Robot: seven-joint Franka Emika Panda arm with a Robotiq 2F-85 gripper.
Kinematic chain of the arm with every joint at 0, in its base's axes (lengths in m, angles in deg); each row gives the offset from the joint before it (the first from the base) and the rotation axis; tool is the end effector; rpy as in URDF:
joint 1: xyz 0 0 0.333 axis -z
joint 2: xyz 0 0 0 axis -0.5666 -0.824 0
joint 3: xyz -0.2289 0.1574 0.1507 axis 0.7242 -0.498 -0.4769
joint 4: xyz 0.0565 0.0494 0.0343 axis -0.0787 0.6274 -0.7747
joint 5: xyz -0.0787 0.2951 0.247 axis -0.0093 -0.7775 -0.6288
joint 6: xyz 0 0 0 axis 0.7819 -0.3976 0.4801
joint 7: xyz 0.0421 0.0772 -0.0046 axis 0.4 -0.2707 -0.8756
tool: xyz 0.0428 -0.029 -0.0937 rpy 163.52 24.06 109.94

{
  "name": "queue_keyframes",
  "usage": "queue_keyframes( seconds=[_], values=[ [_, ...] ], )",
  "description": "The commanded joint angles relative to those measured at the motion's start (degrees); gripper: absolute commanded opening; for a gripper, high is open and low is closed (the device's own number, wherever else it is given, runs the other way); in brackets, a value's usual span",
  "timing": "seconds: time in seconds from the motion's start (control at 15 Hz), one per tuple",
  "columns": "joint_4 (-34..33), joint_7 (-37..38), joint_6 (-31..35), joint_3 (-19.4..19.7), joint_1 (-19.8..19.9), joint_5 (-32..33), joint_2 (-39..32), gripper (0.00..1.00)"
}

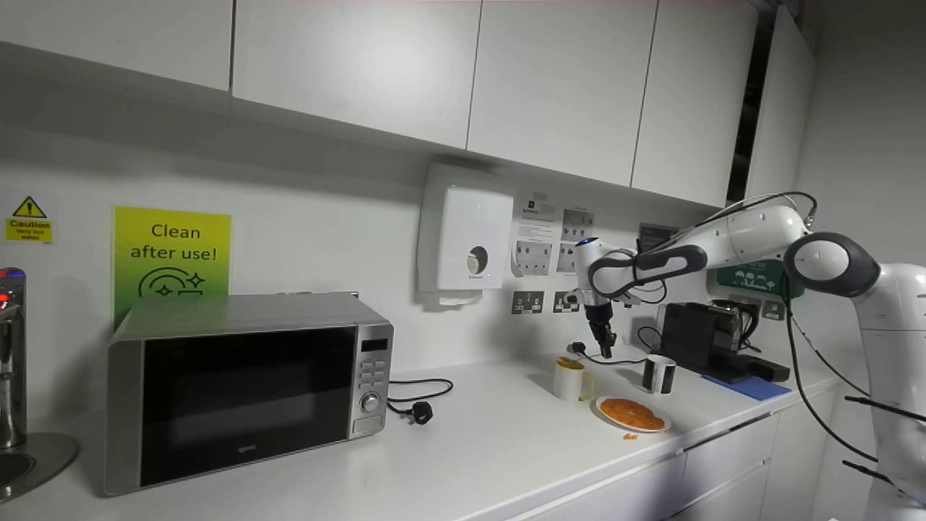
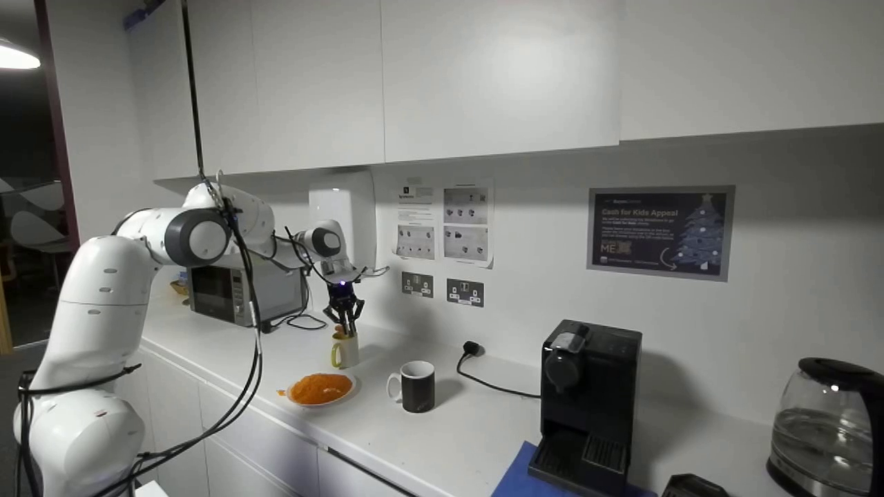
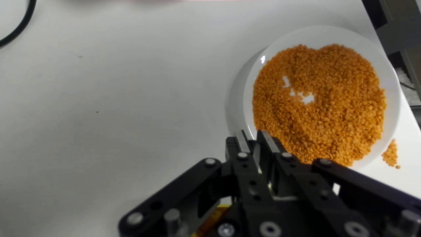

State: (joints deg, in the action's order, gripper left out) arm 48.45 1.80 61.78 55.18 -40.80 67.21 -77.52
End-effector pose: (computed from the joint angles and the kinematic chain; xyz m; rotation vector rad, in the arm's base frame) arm 0.6178 0.1051 0.4351 2.3814 1.6156 -0.3512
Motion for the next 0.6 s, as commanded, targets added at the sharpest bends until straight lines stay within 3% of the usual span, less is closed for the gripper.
queue_keyframes(
  seconds=[0.0,0.53],
  values=[
    [-4.04,-2.88,-5.29,-0.20,0.93,-2.57,-1.59,0.03],
    [-7.73,-3.29,-8.13,0.03,1.37,-3.60,-3.66,0.03]
  ],
)
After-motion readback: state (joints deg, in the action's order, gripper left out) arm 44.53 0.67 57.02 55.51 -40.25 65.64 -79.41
